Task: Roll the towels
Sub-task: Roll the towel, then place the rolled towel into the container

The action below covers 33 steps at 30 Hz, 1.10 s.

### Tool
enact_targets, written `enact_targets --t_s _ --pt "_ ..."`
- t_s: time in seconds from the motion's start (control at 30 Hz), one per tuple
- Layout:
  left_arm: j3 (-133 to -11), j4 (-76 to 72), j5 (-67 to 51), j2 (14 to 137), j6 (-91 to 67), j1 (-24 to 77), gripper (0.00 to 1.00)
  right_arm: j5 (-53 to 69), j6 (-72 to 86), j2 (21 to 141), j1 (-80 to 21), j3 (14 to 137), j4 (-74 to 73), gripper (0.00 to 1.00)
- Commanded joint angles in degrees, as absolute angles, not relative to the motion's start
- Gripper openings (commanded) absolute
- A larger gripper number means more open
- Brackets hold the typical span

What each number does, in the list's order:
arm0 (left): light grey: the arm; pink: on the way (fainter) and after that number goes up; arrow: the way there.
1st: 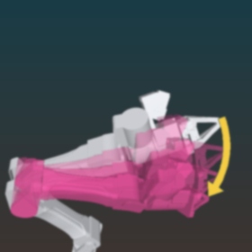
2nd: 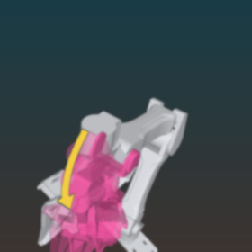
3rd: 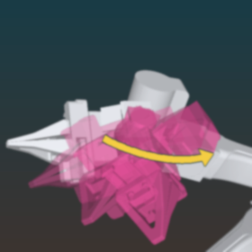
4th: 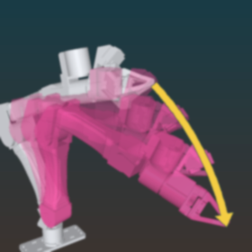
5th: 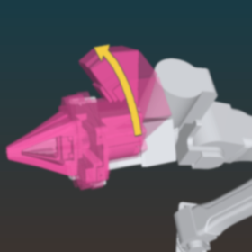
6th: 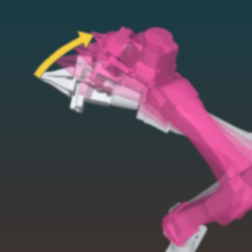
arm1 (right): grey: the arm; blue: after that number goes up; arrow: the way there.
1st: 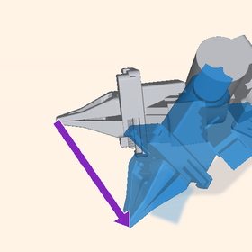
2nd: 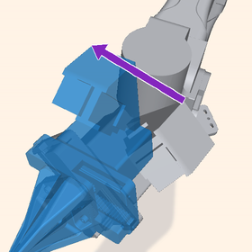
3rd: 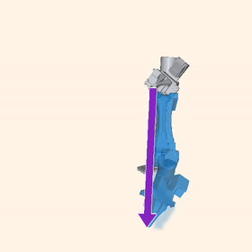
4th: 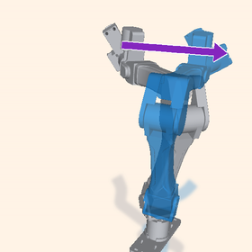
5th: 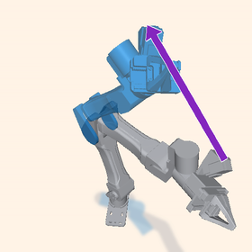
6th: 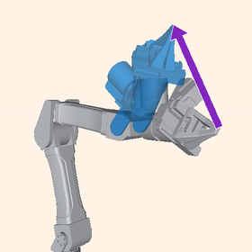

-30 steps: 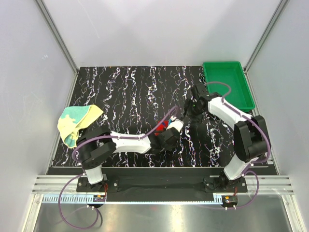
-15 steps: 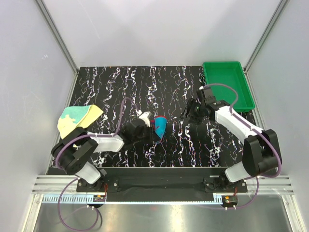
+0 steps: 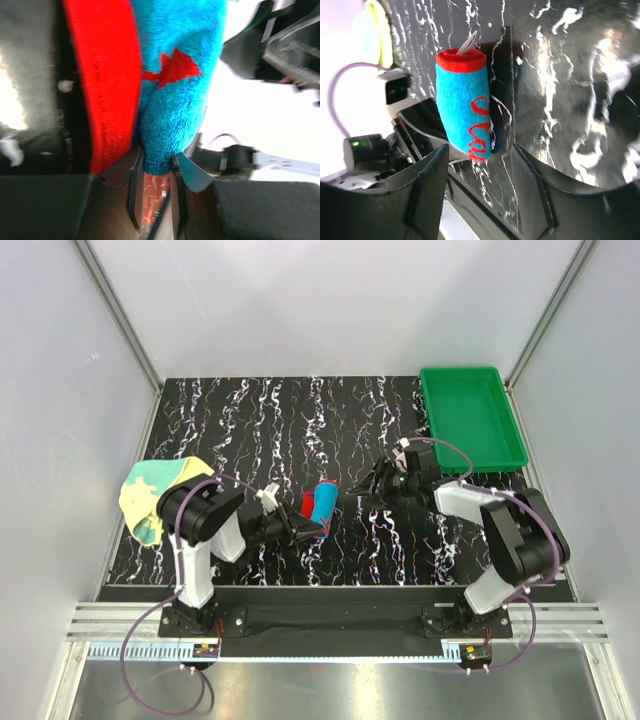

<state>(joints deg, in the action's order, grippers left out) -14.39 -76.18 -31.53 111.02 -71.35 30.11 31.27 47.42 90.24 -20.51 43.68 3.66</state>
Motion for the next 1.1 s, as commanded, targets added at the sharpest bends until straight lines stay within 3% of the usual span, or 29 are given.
enact_targets --t_s 0.0,0.4,0.8,1.07 --pt "-10.99 -95.45 -33.58 117.15 -78.57 28.92 0.00 38.58 53.69 95.86 -20.65 40.79 24.49 0.59" --pt "-8.44 -95.45 -34.89 119.97 -83.41 23.65 0.00 40.43 57.83 113.45 -28.21 41.13 48.92 0.59" --pt "-9.58 -95.45 -36.65 122.34 -85.08 21.45 0.00 41.48 55.28 120.93 -32.78 44.21 55.88 0.62" --pt "-9.84 -95.45 -37.62 122.43 -85.96 20.04 0.00 45.17 60.90 123.66 -34.10 41.92 71.53 0.75"
